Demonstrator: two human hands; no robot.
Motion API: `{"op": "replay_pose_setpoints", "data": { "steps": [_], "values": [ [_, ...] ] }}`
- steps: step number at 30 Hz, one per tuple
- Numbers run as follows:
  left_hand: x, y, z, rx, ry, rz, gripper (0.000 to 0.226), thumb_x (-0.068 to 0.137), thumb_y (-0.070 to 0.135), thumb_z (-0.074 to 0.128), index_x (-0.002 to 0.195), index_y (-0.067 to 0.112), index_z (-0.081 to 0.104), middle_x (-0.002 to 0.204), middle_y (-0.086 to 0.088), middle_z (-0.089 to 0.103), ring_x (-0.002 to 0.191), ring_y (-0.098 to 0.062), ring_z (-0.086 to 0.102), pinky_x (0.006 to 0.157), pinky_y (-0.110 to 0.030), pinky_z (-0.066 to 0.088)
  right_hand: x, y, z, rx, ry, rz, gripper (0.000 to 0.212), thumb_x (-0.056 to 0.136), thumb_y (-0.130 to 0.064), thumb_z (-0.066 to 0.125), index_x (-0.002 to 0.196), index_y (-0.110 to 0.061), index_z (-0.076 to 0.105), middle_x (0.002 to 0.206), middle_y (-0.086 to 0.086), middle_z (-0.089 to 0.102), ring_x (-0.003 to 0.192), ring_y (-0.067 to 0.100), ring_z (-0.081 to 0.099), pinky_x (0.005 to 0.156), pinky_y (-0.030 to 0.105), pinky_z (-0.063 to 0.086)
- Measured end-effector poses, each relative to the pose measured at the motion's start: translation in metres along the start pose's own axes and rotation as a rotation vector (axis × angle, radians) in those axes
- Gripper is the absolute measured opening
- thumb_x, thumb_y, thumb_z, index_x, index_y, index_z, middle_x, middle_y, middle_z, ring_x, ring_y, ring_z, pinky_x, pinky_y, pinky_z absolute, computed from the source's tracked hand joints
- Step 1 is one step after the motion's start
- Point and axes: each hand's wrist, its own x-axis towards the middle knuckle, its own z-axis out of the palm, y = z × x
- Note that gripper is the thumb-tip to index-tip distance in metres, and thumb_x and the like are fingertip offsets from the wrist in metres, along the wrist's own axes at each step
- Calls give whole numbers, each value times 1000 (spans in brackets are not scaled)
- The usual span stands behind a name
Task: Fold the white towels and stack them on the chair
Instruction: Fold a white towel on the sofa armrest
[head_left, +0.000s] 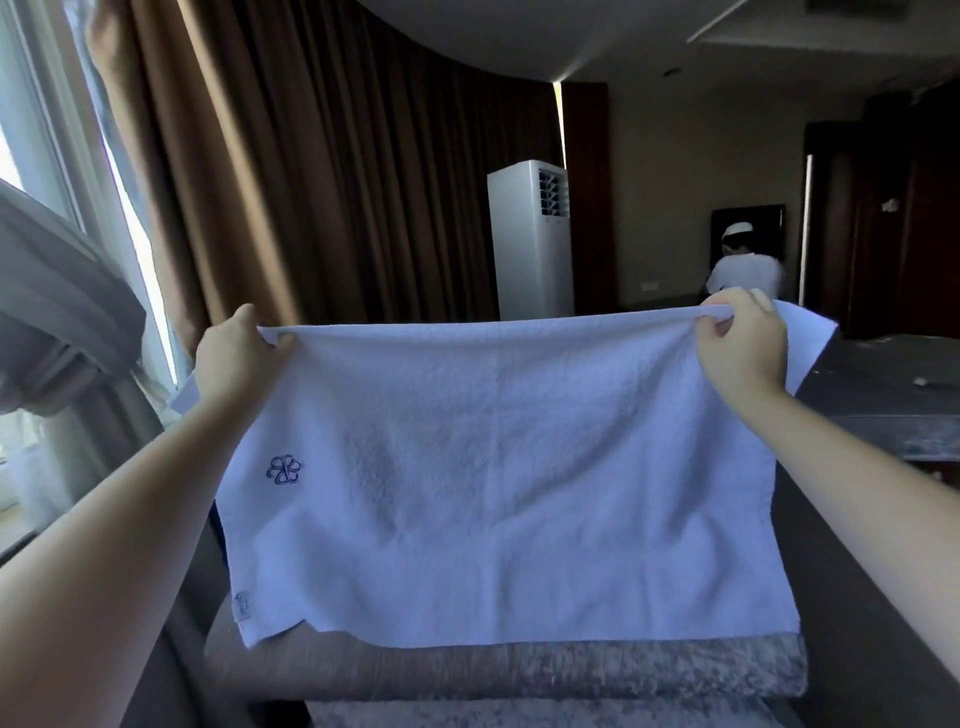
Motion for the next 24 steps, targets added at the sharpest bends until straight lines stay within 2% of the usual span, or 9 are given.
{"op": "replay_pose_setpoints", "data": {
  "steps": [3,5,8,12,17,20,24],
  "values": [
    [-12,9,-32,-39,80,-9,22,82,23,55,86,2,51,74,-16,56,77,-34,49,60,-39,39,-9,-19,-23,83,118,-122,21,83,-14,41,87,-2,58,92,13,54,71,4,35,63,22,27],
    [-17,17,-55,-52,141,-13,20,84,21,55,90,2,51,78,-17,55,79,-34,47,63,-36,32,-9,-35,-39,121,178,-173,24,83,-17,38,85,-1,56,91,18,54,72,7,37,63,22,28],
    [-19,23,-86,-61,240,-2,25,84,22,53,98,1,53,86,-22,61,84,-38,54,64,-37,33,-1,-61,-62,130,235,-206,19,82,-12,40,85,1,55,94,22,55,75,15,41,64,22,26],
    [-15,23,-108,-61,309,18,24,85,22,50,97,1,51,84,-22,59,80,-38,53,62,-39,34,10,-81,-77,97,289,-256,23,83,-13,38,87,1,55,94,22,55,76,17,40,64,21,25],
    [-15,16,-93,-1,251,53,23,86,19,50,97,-2,49,84,-25,58,79,-39,52,60,-40,35,8,-62,-62,32,194,-189,17,84,-12,43,92,-3,55,99,17,53,79,28,47,64,32,33],
    [-21,4,-61,70,122,85,22,89,17,51,98,-3,49,82,-27,58,75,-39,52,59,-41,37,-8,-32,-41,-31,93,-118,11,85,-8,49,93,-3,55,100,16,52,80,32,49,62,34,32],
    [-28,-16,4,182,-76,112,18,92,15,52,92,-1,44,81,-28,58,83,-44,57,58,-41,37,-39,22,-5,-141,-90,3,7,87,-6,51,93,-6,55,97,10,49,77,28,45,60,33,29]
  ]
}}
